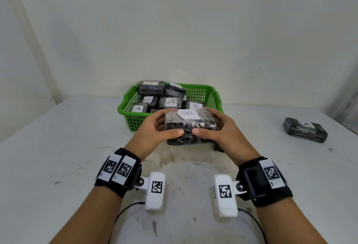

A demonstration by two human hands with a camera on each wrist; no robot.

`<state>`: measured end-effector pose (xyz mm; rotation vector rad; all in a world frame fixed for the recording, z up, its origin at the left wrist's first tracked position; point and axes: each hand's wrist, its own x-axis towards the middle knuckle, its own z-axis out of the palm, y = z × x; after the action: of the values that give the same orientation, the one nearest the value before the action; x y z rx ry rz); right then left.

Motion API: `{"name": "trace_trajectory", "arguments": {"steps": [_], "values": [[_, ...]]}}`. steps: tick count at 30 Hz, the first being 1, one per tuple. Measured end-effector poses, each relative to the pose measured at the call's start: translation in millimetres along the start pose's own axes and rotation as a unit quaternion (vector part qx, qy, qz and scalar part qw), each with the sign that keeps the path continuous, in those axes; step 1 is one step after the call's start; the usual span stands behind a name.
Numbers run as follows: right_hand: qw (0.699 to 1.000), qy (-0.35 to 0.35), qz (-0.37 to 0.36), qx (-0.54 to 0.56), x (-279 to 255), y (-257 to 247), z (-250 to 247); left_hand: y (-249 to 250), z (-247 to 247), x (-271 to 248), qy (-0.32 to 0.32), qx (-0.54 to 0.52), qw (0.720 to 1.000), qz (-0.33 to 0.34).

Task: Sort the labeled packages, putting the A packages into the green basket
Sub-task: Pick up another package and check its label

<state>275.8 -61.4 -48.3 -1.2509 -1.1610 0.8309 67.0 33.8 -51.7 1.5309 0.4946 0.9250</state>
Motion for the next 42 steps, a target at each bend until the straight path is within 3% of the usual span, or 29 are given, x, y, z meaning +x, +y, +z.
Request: {"name": "trace_trajectory", "arguments": {"steps": [7, 10, 14, 20, 25, 29, 37, 42], "values": [[0.995, -0.017, 0.076, 0.056, 0, 0, -1, 3, -2, -4, -0.044, 0.045, 0.998, 0.019], [0.997, 0.008, 0.054, 0.054, 3, 5, -4, 0, -2, -2, -0.040, 0.009, 0.999, -0.023], [0.997, 0.010, 0.047, 0.063, 4, 3, -4, -2, 1, 0, 0.036, -0.012, 0.998, -0.051], [0.998, 0.006, 0.038, 0.047, -5, -4, 3, 0, 5, -3, 0.001, 0.000, 0.999, -0.035], [0.998, -0.017, 0.044, 0.031, -2, 0, 2, 2, 5, -2, 0.037, -0.023, 0.998, -0.039], [0.999, 0.008, 0.031, 0.001, 4, 8, -1, 0, 4, -2, 0.027, -0.043, 0.997, -0.059], [0.999, 0.036, 0.016, 0.004, 5, 8, 2, 2, 3, -4, 0.008, 0.016, 0.999, -0.034], [0.999, 0.013, 0.032, 0.020, 1, 1, 3, 9, 0, -7, 0.020, 0.037, 0.999, 0.016]]}}
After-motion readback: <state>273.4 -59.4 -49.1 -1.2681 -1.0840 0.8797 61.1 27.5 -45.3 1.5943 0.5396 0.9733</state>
